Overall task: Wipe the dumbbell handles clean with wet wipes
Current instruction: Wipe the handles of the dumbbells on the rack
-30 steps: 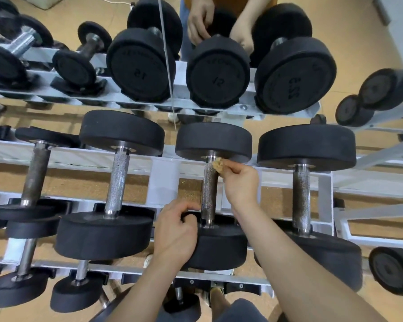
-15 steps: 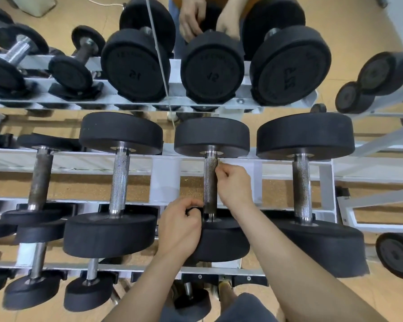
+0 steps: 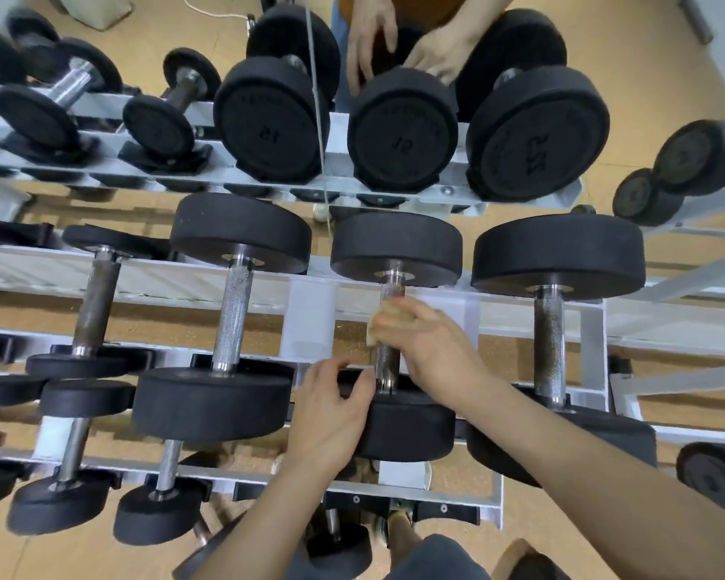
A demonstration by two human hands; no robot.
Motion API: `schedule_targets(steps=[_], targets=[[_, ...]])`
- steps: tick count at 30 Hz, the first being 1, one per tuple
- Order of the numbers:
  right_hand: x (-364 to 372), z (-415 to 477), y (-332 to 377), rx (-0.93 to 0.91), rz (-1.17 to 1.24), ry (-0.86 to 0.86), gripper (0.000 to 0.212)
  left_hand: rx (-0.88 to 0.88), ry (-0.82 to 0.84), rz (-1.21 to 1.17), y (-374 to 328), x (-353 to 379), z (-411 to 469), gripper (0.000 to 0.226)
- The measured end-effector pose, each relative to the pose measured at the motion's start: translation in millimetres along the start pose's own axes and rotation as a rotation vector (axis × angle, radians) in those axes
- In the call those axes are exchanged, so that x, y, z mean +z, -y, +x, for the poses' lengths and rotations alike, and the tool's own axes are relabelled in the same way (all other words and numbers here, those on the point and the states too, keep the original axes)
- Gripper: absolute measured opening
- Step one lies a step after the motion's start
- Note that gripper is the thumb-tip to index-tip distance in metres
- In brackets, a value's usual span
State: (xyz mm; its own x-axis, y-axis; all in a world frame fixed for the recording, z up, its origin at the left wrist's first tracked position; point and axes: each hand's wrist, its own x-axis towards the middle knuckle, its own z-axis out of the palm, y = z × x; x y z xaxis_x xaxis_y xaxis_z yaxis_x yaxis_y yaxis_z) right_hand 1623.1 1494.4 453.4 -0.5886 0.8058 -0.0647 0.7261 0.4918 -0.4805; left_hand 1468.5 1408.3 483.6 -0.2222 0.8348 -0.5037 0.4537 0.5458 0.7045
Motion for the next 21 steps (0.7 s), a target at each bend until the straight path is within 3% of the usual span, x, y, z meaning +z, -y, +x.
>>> schedule_targets(steps=[2, 4, 7, 9, 10, 13, 15, 18, 21], targets=[[-6.3, -17.4, -1.3, -0.055, 0.082, 0.132, 0.042, -0.083, 0.023, -0.036, 5.3, -0.3, -7.6, 0.054], [-22.5, -10.5, 0.4, -0.142, 0.003, 0.217, 0.040, -0.112, 0.002, -0.019, 7.1, 1.2, -9.7, 0.054], [-35.0, 17.5, -7.5, -0.149, -0.203, 0.010, 0.037, -0.087, -0.036, 0.000, 6.7, 3.2, -10.5, 0.050], [-27.4, 23.3, -5.3, -0.078, -0.133, -0.142, 0.033, -0.081, -0.050, 0.014, 7.1, 3.5, -11.1, 0.049], [-22.7, 17.3, -0.6, -0.017, -0.072, -0.096, 0.028, -0.078, -0.056, 0.019, 6.6, 3.7, -10.9, 0.047], [-17.9, -2.3, 16.0, -0.174, -0.113, 0.301, 0.035, -0.070, -0.065, 0.011, 5.9, 5.3, -10.9, 0.045], [-27.4, 9.1, 16.4, -0.096, -0.097, 0.353, 0.042, -0.049, -0.086, -0.015, 7.4, 7.5, -12.1, 0.044], [-34.7, 43.4, 4.8, -0.090, -0.221, 0.147, 0.034, 0.003, -0.147, -0.059, 11.2, 13.9, -13.2, 0.044], [-28.1, 32.9, 12.7, -0.165, -0.302, 0.090, 0.024, 0.051, -0.231, -0.052, 12.7, 22.2, -14.9, 0.043]])
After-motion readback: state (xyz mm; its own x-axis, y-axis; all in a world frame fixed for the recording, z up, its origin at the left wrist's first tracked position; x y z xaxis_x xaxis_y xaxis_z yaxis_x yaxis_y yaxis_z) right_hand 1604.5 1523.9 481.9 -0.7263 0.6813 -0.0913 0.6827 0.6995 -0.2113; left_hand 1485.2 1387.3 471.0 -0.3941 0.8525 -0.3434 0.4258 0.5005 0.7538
